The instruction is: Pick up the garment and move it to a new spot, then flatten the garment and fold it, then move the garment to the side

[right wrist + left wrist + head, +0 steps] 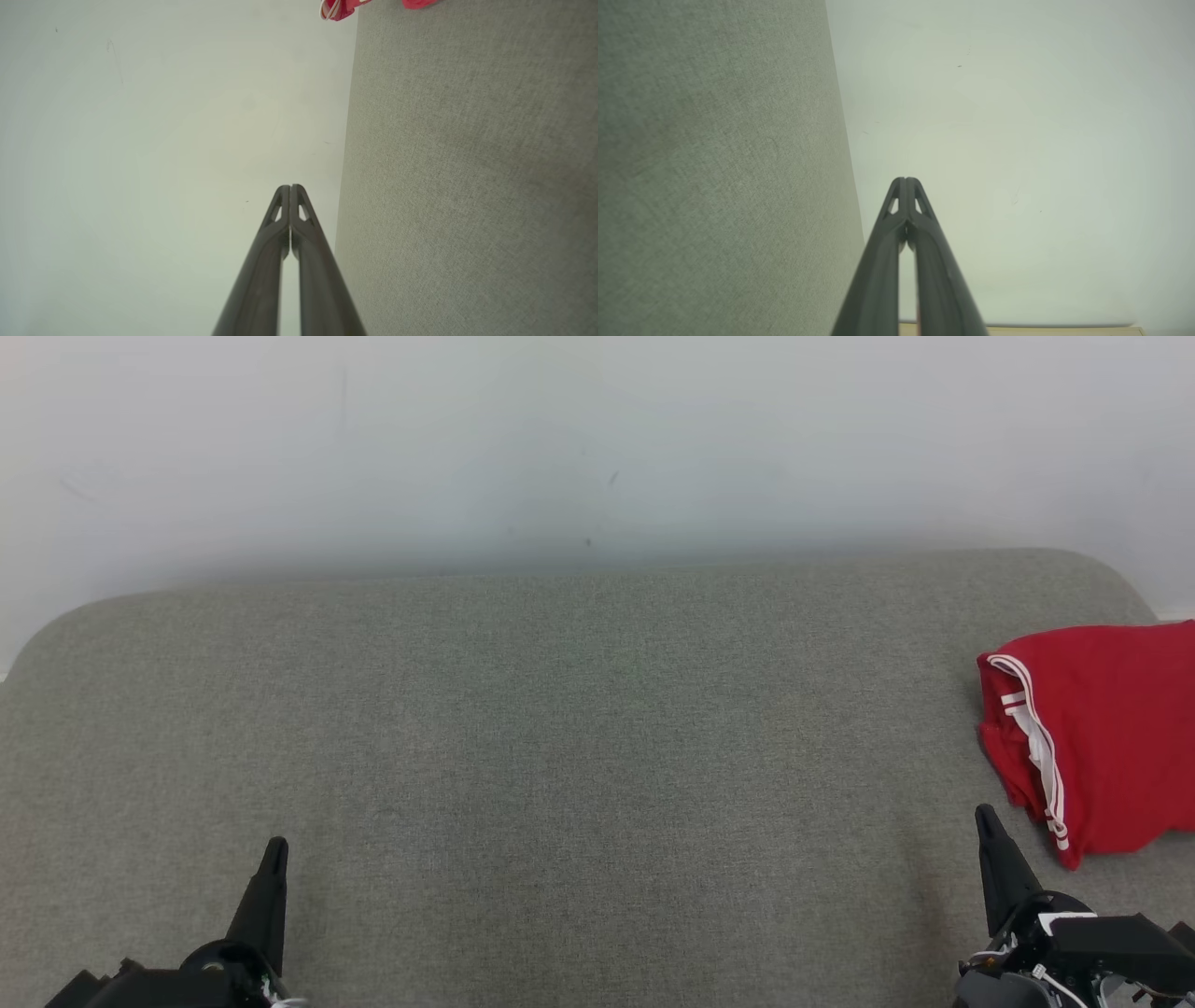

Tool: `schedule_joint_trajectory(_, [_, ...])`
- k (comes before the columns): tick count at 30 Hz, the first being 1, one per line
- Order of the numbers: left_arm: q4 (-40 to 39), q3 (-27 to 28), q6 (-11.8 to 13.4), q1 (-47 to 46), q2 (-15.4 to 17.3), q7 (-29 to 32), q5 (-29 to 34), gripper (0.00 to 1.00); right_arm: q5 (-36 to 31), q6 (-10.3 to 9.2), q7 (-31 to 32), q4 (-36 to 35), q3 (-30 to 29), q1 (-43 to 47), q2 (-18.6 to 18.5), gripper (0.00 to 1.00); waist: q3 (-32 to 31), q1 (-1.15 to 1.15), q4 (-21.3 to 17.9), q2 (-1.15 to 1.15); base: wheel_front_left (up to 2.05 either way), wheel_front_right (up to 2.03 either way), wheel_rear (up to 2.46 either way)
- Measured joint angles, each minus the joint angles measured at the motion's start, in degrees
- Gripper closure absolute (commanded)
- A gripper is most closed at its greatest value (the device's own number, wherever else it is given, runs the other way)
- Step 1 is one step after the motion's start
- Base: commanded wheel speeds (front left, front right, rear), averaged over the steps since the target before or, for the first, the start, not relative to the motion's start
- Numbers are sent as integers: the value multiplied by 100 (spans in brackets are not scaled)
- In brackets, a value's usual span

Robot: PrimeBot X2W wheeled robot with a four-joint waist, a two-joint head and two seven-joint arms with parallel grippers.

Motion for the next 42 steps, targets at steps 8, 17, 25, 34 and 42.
schedule_joint_trajectory(8, [0,0,0,-1,0,0,0,100,-1,0,0,0,0,-1,0,100,0,0,0,0,0,0,0])
schedule_joint_trajectory(17, [0,0,0,-1,0,0,0,100,-1,0,0,0,0,-1,0,100,0,0,0,0,0,0,0])
schedule_joint_trajectory(25, [0,0,0,-1,0,0,0,100,-1,0,0,0,0,-1,0,100,0,0,0,0,0,0,0])
schedule_joint_trajectory(34, [0,0,-1,-1,0,0,0,100,-1,0,0,-1,0,-1,0,100,0,0,0,0,0,0,0])
schedule_joint_trajectory(42, [0,-1,-1,-1,0,0,0,100,-1,0,0,-1,0,-2,0,100,0,0,0,0,0,0,0])
